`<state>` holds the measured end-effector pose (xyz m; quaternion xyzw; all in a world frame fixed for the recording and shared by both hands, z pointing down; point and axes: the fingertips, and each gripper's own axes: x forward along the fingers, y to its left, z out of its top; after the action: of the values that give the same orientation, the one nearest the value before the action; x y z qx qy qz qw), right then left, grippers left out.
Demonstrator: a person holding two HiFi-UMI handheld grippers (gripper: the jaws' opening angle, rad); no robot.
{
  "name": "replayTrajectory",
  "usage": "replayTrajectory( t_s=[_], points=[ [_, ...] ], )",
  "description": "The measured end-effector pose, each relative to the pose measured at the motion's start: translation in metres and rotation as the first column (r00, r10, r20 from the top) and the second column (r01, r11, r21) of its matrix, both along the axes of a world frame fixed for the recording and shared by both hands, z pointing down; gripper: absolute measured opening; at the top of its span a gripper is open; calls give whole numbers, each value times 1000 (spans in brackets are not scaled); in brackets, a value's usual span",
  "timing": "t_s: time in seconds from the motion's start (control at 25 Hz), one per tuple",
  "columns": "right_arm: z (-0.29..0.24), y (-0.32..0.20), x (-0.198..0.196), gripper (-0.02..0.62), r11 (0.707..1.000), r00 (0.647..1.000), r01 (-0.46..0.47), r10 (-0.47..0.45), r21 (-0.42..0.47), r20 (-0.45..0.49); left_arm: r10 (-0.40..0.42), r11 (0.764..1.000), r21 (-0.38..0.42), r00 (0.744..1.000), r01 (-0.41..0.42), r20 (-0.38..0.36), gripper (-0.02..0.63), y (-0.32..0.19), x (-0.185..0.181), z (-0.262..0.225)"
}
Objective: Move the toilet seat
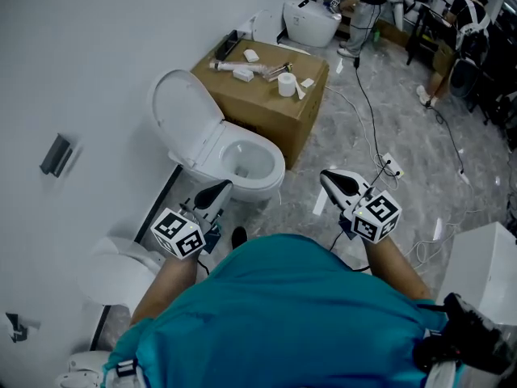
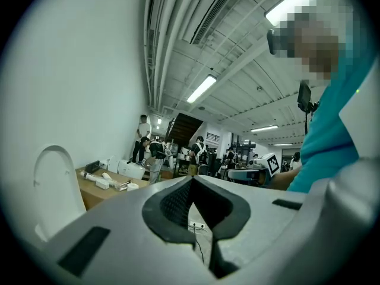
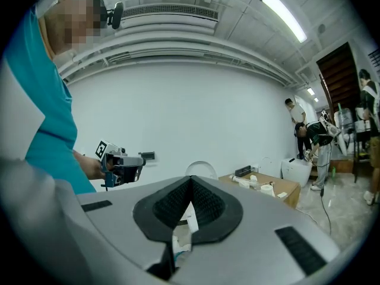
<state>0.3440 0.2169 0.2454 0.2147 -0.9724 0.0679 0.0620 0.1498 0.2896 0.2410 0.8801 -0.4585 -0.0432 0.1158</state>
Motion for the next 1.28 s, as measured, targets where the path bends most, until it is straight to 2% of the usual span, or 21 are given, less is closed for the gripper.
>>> replayTrajectory(
  t_s=[0.24,0.44,0.72,0.96,1.16,1.28],
  points=[
    [2,-61,-46,-2,998,998,-55,56,16,-31,93,996,6,995,-93,-24,3,-78,-42,8],
    [-10,-114,-92,-1,991,991,-128,129,27,-32,197,980,12,980,-197,-21,3,-148,-85,3],
    [-12,-178,-146,0,976,975,-216,216,21,-40,277,961,2,960,-277,-26,3,-220,-150,5],
    [2,-220,-166,0,976,974,-218,217,-5,-66,269,963,-10,961,-270,-61,3,-264,-174,21],
    [17,-261,-166,0,985,984,-170,168,-22,-56,241,968,-49,969,-244,-60,3,-291,-162,40],
    [30,-292,-162,0,995,995,-93,91,-37,-43,186,980,-63,982,-188,-30,3,-308,-149,46]
  ],
)
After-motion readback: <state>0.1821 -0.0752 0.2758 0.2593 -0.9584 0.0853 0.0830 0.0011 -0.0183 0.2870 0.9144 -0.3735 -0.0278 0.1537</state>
